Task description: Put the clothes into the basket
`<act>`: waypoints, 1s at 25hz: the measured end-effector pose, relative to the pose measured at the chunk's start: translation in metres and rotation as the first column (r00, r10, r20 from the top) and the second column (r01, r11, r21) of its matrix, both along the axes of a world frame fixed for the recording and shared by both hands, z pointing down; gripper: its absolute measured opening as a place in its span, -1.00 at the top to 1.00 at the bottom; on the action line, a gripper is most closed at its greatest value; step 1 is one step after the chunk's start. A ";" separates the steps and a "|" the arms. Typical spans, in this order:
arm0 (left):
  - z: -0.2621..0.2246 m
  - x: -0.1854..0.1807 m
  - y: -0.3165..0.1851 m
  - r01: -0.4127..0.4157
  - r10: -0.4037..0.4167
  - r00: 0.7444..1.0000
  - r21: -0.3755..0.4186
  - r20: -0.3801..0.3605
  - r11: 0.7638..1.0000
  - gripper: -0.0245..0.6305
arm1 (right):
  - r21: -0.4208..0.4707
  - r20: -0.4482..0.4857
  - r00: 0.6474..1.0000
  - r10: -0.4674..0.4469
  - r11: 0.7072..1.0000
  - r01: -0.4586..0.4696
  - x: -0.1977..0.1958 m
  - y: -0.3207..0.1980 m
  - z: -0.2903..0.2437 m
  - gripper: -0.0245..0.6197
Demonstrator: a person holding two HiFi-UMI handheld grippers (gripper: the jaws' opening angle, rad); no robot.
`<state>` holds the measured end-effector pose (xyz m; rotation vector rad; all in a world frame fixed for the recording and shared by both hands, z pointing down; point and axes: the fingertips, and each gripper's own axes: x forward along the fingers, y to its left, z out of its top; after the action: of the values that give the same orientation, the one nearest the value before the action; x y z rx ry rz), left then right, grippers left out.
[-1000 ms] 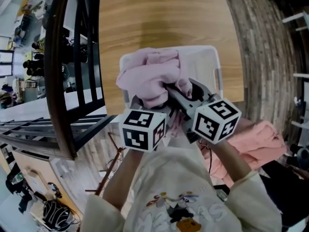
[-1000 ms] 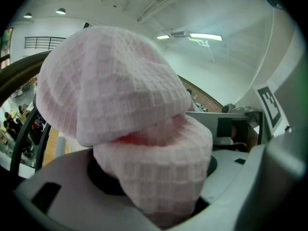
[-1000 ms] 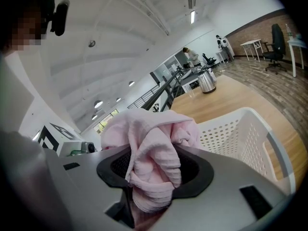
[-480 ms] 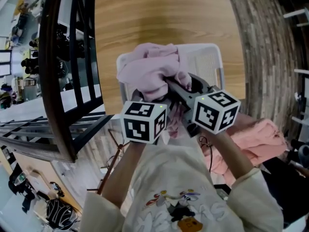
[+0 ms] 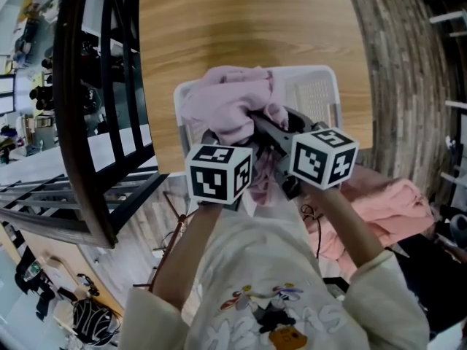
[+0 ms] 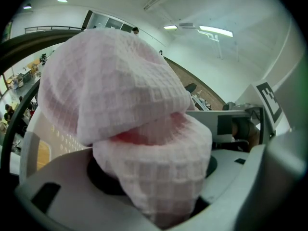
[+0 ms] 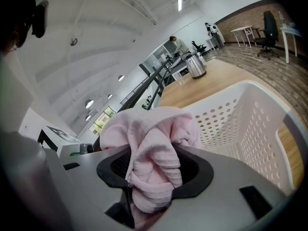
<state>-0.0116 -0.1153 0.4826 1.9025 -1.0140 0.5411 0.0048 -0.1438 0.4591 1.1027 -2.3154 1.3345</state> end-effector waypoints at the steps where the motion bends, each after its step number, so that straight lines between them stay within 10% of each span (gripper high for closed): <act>1: 0.002 0.000 -0.001 0.000 0.000 1.000 -0.005 0.000 1.000 0.03 | -0.004 -0.002 1.000 0.001 1.000 -0.001 0.000 -0.001 0.002 0.29; 25: 0.087 0.002 0.000 -0.026 0.039 0.996 -0.159 0.079 0.987 0.01 | -0.144 -0.086 0.996 0.027 0.989 -0.039 0.011 -0.001 0.089 0.29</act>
<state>-0.0097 -0.1149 0.5692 1.7710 -0.9641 0.7029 0.0158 -0.1444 0.5478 1.1322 -2.1125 1.4160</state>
